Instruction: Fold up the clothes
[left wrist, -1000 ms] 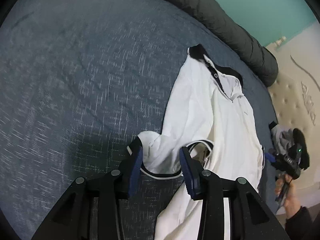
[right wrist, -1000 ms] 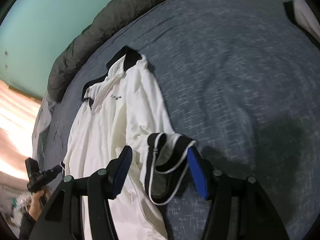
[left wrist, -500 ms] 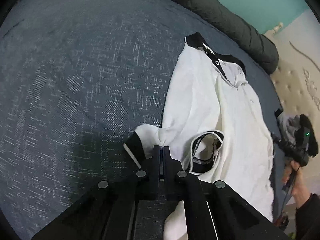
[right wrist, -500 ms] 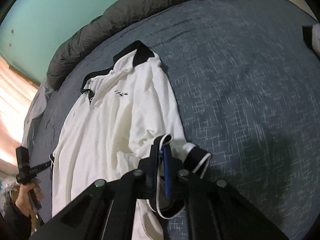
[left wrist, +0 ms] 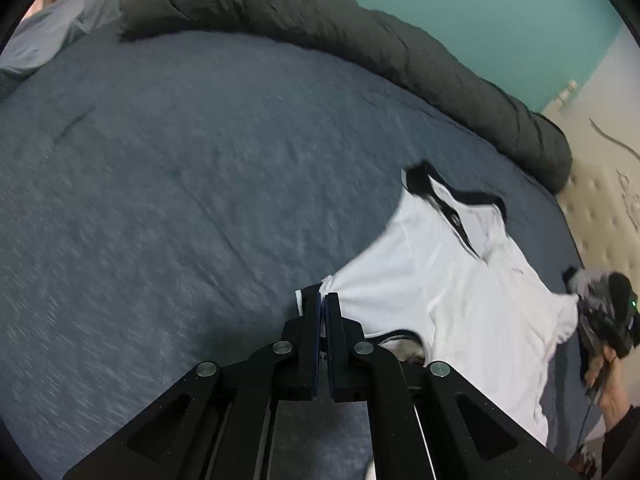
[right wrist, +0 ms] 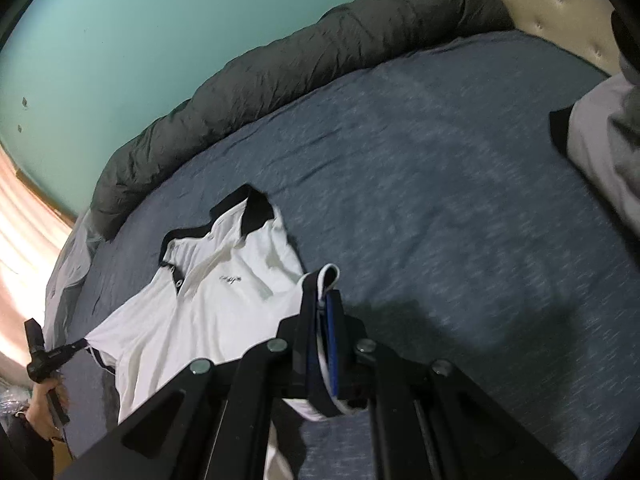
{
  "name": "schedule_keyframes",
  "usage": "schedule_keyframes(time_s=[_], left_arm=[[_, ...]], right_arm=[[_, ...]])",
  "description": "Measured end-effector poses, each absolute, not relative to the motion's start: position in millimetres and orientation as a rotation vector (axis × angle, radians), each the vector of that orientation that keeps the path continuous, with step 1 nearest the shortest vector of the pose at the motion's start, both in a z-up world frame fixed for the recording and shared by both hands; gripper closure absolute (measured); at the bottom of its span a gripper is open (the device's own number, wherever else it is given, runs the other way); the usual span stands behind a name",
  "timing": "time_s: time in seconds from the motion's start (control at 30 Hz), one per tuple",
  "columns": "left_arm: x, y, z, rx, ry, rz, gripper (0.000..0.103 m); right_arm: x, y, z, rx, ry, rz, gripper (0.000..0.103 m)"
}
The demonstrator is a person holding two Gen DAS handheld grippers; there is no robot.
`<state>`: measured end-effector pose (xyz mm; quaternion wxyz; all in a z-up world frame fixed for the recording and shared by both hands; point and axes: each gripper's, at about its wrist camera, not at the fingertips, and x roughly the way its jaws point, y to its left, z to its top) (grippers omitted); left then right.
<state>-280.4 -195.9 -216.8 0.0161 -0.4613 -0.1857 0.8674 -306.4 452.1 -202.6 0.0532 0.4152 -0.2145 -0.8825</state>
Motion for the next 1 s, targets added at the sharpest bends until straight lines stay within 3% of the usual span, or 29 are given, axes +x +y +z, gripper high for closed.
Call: schedule_keyframes(time_s=[0.43, 0.67, 1.0], left_arm=[[-325.4, -235.5, -220.8, -1.529, -0.528, 2.769, 0.101], [-331.3, -246.3, -256.2, -1.637, -0.512, 2.745, 0.101], [-321.1, -248.4, -278.9, -1.655, -0.546, 2.674, 0.100]], right_arm=[[-324.5, 494.9, -208.6, 1.242, -0.742, -2.781, 0.098], [-322.1, 509.1, -246.3, 1.372, -0.764, -2.790, 0.098], [-319.8, 492.7, -287.8, 1.530, -0.660, -2.609, 0.094]])
